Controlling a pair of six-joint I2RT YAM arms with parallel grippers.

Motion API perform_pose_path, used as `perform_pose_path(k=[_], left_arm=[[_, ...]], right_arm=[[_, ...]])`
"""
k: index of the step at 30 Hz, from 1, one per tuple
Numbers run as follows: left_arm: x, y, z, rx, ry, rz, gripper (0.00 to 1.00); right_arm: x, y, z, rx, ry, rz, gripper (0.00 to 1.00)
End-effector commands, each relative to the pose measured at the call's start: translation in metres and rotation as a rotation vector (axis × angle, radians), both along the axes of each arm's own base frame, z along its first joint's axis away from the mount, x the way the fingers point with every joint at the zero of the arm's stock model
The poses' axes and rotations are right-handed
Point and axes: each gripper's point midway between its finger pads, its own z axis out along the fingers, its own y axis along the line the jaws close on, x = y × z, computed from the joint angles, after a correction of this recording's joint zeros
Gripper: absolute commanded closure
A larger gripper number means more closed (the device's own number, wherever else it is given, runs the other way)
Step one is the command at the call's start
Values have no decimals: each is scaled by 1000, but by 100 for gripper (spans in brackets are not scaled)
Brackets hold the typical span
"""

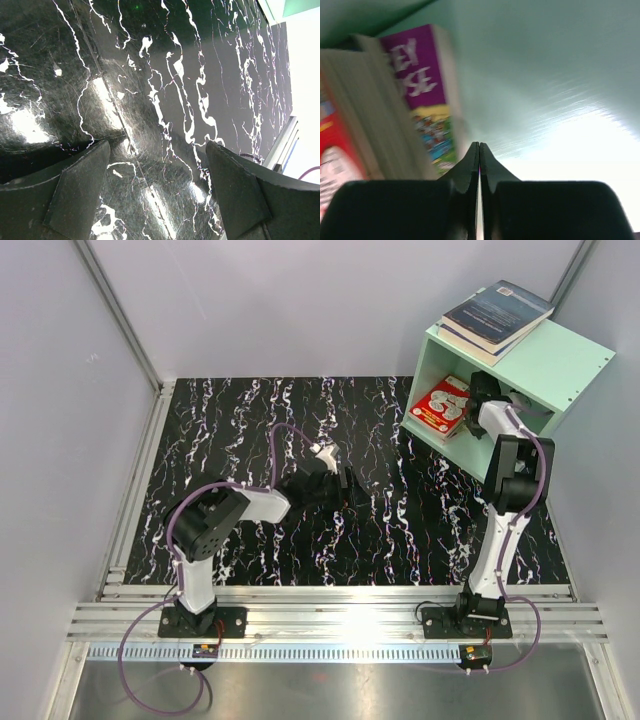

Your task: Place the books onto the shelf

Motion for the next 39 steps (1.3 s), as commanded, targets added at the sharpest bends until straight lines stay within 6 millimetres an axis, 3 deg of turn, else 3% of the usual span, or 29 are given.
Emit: perform_pose_path(k=[1,9,14,18,19,21,22,24,25,27,28,29,30,31,32,33,34,36,37,38,39], left_arm=[[-48,50,-93,283,242,0,16],[-45,48,-101,290,251,-1,16],[-45,48,-105,299,256,-4,17],[-45,49,-105,302,255,-3,17],[-45,49,-106,306,255,0,17],[-44,49,-106,307,253,4,17],[-44,50,-107,309,256,6,17],[-44,50,-106,309,254,6,17],[-44,50,-106,311,255,9,17],[-45,51,-106,312,255,11,17],[-43,51,-104,309,249,15,17],[-43,51,-104,310,249,17,17],[-43,51,-103,309,248,19,17],[-41,51,-103,317,242,28,17],[-40,52,-105,321,246,32,17],[-40,52,-106,331,249,37,17],[-38,53,-106,336,250,45,17],[-36,51,-103,332,247,50,17],[-35,52,-101,334,245,55,17],[-34,51,-96,328,236,56,17],[-33,50,-91,331,233,57,17]], right_arm=[[-2,-14,-9,-11,32,-45,96],[26,-6,-18,41,27,-2,97],[53,10,-26,124,-40,65,99],[83,35,-23,213,-196,181,100],[89,39,-15,224,-245,206,100],[89,45,-15,229,-303,237,100],[89,48,-1,230,-343,252,100],[78,45,-4,209,-332,232,100],[75,45,11,195,-348,233,100],[60,40,8,164,-311,209,90],[55,40,23,148,-319,205,83],[50,41,27,138,-312,208,65],[37,39,20,121,-267,188,57],[31,38,35,105,-279,180,50],[24,39,38,96,-271,170,41],[8,37,29,85,-232,149,28],[2,37,48,74,-262,144,20],[-20,38,43,62,-232,128,11],[-27,39,62,53,-258,125,9],[-35,40,65,55,-254,120,8],[-50,48,56,64,-217,130,7]])
